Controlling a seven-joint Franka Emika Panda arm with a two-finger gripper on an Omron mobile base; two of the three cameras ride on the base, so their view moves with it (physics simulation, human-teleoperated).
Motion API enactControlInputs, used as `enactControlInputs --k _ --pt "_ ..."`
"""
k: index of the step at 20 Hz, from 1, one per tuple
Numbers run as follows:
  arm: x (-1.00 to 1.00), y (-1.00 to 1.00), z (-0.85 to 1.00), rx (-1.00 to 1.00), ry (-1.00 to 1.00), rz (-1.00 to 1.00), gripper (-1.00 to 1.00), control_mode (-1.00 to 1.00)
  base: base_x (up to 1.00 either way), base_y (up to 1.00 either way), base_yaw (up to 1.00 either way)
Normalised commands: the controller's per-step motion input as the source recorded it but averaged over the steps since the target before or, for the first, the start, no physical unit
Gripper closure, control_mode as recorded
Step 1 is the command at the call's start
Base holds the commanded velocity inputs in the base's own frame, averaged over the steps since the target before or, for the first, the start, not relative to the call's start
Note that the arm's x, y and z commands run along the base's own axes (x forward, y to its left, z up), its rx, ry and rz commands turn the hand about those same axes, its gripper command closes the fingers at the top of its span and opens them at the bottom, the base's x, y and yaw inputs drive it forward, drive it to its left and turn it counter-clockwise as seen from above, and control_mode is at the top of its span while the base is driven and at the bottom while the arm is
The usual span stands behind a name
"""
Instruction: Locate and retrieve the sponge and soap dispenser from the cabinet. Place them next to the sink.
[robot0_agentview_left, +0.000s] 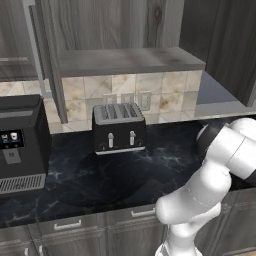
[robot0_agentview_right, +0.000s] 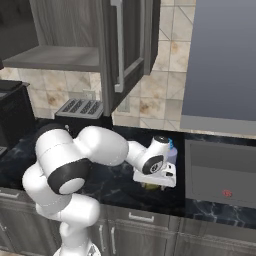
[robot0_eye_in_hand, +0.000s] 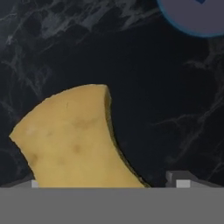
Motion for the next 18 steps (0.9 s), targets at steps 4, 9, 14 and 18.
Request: enactControlInputs --k 4,9,14,18 --pt "-0.28 0.0 0.02 0.1 -0.14 0.05 -1.0 -1.0 0.0 0.0 0.0" --pt "-0.43 0.1 0.07 0.09 -0.23 0.1 -1.0 -1.0 0.0 0.0 0.0" --pt "-0.41 0.23 0.17 0.05 -0.2 0.09 -1.0 -1.0 0.0 0.0 0.0" --pt "-0.37 0.32 0.41 0.0 -0.15 0.08 -1.0 -1.0 0.0 0.0 0.0"
